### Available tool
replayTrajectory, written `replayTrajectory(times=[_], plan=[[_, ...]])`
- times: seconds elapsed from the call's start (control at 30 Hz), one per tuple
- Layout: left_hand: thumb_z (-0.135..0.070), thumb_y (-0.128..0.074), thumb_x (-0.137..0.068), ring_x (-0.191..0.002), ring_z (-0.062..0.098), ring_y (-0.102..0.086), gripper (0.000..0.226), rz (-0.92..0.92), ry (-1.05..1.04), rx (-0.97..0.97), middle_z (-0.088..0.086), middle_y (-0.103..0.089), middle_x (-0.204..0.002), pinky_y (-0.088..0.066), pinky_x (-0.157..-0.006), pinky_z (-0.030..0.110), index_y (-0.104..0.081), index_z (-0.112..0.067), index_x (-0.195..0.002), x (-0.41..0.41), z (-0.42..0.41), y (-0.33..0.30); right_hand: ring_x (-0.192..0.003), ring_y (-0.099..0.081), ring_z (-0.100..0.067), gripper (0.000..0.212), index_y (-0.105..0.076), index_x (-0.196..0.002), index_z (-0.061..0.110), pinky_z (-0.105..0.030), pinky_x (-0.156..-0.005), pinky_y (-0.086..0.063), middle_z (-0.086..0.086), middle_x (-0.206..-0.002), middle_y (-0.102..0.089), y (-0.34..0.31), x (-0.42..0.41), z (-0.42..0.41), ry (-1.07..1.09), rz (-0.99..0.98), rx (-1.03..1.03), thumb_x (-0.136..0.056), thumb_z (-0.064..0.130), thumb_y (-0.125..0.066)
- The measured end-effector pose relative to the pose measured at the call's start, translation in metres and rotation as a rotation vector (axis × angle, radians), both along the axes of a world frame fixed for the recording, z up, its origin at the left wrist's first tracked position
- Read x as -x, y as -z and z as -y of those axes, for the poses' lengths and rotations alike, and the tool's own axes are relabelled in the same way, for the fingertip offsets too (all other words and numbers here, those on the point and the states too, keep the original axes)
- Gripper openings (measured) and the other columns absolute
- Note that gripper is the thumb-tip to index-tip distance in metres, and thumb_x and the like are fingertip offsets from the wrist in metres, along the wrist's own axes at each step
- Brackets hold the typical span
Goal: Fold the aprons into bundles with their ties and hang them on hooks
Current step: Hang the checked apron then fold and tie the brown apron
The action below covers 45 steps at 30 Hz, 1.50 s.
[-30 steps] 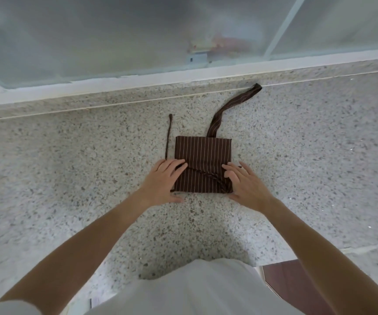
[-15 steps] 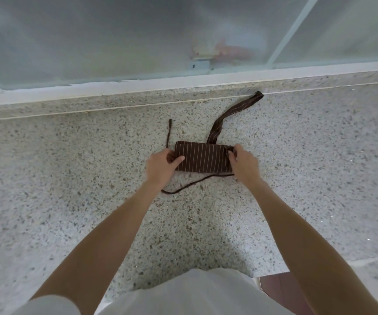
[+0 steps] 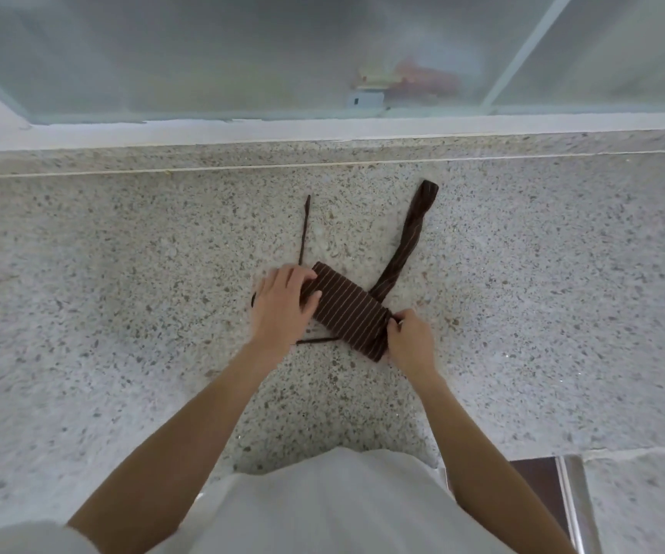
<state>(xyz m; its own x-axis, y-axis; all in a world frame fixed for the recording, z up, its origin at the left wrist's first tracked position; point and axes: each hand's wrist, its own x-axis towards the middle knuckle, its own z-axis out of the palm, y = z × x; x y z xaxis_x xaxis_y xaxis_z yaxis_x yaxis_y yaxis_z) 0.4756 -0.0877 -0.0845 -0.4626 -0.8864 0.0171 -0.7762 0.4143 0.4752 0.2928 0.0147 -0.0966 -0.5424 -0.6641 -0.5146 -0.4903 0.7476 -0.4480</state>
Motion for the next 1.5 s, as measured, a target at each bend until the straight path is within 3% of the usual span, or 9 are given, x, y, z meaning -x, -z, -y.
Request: replayTrajectory(times=[0.23,0.47,0.63,0.83,1.03,1.17,1.27,1.37,1.5], plan=[[-0.051,-0.05,-0.089,-0.133,0.021,-0.031,0.059,0.184,0.119,-0.175,-0.001,-0.037,-0.142,-0.024,-0.108,0.039,-0.038,-0.023,-0.139,0.003,-0.047,0.015,-0.077,-0.064,-0.019,0.022,-0.057,-0.107,0.013,-0.029,-0.07,-0.049,-0.003,-0.08,-0.069,-0.011,-0.028,-0.019,-0.141,0.108,-0.117,-0.096,0.026,-0.043],[-0.051,-0.057,-0.084,-0.139,0.025,-0.02,0.064,0.225,0.168,-0.132,0.003,-0.028,-0.149,-0.018,-0.112,0.045,-0.037,-0.027,-0.14,0.004,-0.043,0.021,-0.097,-0.054,-0.022,0.022,-0.059,-0.111,0.018,-0.034,-0.078,-0.048,-0.005,-0.111,-0.054,-0.013,-0.019,0.007,-0.487,-0.157,0.391,-0.089,0.019,-0.059],[-0.036,-0.068,-0.082,-0.118,0.026,-0.043,0.062,-0.12,-0.175,-0.485,0.011,-0.032,-0.135,-0.039,-0.096,0.029,-0.04,-0.024,-0.136,-0.002,-0.049,0.018,-0.11,-0.049,-0.025,0.033,-0.051,-0.12,0.027,-0.037,-0.09,-0.043,-0.008,-0.119,-0.051,0.001,-0.01,0.025,-0.609,-0.098,0.198,-0.089,0.024,-0.06],[-0.01,-0.075,-0.074,-0.103,0.016,-0.061,0.079,-0.365,-0.271,-0.804,0.002,-0.059,-0.12,-0.052,-0.086,0.033,-0.031,-0.03,-0.137,0.01,-0.033,0.013,-0.113,-0.046,-0.023,0.034,-0.045,-0.123,0.033,-0.049,-0.093,-0.041,-0.004,-0.119,-0.049,0.003,-0.009,0.024,-0.578,-0.052,0.148,-0.091,0.027,-0.057],[0.007,-0.069,-0.074,-0.109,0.015,-0.057,0.075,-0.636,-0.229,-0.713,0.003,-0.056,-0.124,-0.052,-0.084,0.023,-0.042,-0.038,-0.128,0.009,-0.021,-0.003,-0.104,-0.059,-0.019,0.059,-0.036,-0.121,0.03,-0.031,-0.085,-0.053,-0.006,-0.114,-0.058,-0.027,-0.002,0.034,-0.272,0.588,0.398,-0.082,-0.002,-0.065],[-0.011,-0.075,-0.074,-0.111,0.018,-0.051,0.089,-0.226,-0.101,-0.291,0.005,-0.051,-0.129,-0.047,-0.09,0.028,-0.024,-0.028,-0.145,0.014,-0.014,-0.01,-0.109,-0.046,-0.02,0.072,-0.043,-0.133,0.019,-0.032,-0.095,-0.039,-0.001,-0.123,-0.057,-0.029,-0.009,0.04,-0.474,-0.048,0.574,-0.071,0.002,-0.075],[-0.022,-0.073,-0.078,-0.106,0.024,-0.051,0.078,-0.042,-0.078,-0.221,0.008,-0.054,-0.116,-0.047,-0.084,0.033,-0.03,-0.025,-0.143,0.018,-0.019,-0.006,-0.106,-0.043,-0.02,0.069,-0.046,-0.132,0.014,-0.035,-0.094,-0.036,-0.004,-0.111,-0.063,-0.021,-0.012,0.03,-0.592,-0.386,0.554,-0.07,0.009,-0.076],[-0.027,-0.077,-0.073,-0.097,0.023,-0.051,0.062,0.014,-0.011,-0.094,0.008,-0.05,-0.105,-0.051,-0.079,0.038,-0.051,-0.024,-0.129,0.015,-0.031,0.005,-0.103,-0.043,-0.022,0.057,-0.055,-0.12,0.012,-0.035,-0.091,-0.031,-0.006,-0.103,-0.062,-0.012,-0.01,0.007,-0.608,-0.569,0.552,-0.069,0.018,-0.08],[-0.029,-0.079,-0.064,-0.121,0.02,-0.042,0.052,-0.021,0.155,0.067,0.0,-0.046,-0.131,-0.033,-0.098,0.037,-0.06,-0.021,-0.112,0.01,-0.041,0.021,-0.121,-0.04,-0.031,0.049,-0.054,-0.108,0.017,-0.046,-0.103,-0.03,-0.012,-0.126,-0.049,-0.003,0.0,-0.017,-0.644,-0.602,0.561,-0.073,0.045,-0.072]])
